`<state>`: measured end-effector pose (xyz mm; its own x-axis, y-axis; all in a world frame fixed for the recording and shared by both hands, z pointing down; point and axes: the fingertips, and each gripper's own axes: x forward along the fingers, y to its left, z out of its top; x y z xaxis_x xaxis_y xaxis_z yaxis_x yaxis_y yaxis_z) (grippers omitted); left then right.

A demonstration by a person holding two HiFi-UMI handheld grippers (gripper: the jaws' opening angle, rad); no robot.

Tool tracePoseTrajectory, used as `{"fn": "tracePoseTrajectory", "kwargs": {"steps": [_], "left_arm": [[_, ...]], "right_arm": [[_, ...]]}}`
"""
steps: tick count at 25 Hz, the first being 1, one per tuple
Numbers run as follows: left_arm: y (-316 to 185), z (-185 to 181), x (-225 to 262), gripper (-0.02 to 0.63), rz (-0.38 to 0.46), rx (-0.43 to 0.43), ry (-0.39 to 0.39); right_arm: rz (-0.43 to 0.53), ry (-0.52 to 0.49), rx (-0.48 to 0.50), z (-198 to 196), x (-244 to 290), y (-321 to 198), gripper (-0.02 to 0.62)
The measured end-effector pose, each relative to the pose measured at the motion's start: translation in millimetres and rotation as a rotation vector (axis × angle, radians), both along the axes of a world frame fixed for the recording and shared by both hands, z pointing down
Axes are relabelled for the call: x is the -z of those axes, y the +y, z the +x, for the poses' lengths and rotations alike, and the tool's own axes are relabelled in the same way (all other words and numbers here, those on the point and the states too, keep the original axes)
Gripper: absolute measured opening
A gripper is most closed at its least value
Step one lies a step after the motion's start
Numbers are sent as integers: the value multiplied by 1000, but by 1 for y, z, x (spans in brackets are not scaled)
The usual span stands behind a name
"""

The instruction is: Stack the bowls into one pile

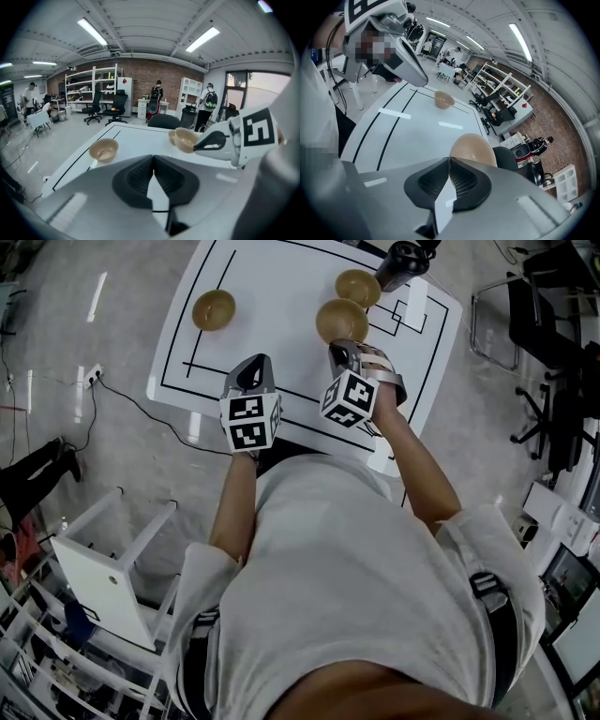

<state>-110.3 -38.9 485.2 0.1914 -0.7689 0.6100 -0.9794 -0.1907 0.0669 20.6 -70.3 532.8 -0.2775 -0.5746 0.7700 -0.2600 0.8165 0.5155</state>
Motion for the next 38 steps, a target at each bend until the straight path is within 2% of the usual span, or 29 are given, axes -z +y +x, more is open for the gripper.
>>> {"fn": "tracePoseTrajectory", "kwargs": {"steps": [19,38], "left_arm": [[0,-60,-11,3,-16,111,14],[-6,-116,-18,3,-20,154,40]], "right_arm": [[-9,-29,128,-82,1,-11,11],[-12,-18,178,-146,0,-13,12]]}}
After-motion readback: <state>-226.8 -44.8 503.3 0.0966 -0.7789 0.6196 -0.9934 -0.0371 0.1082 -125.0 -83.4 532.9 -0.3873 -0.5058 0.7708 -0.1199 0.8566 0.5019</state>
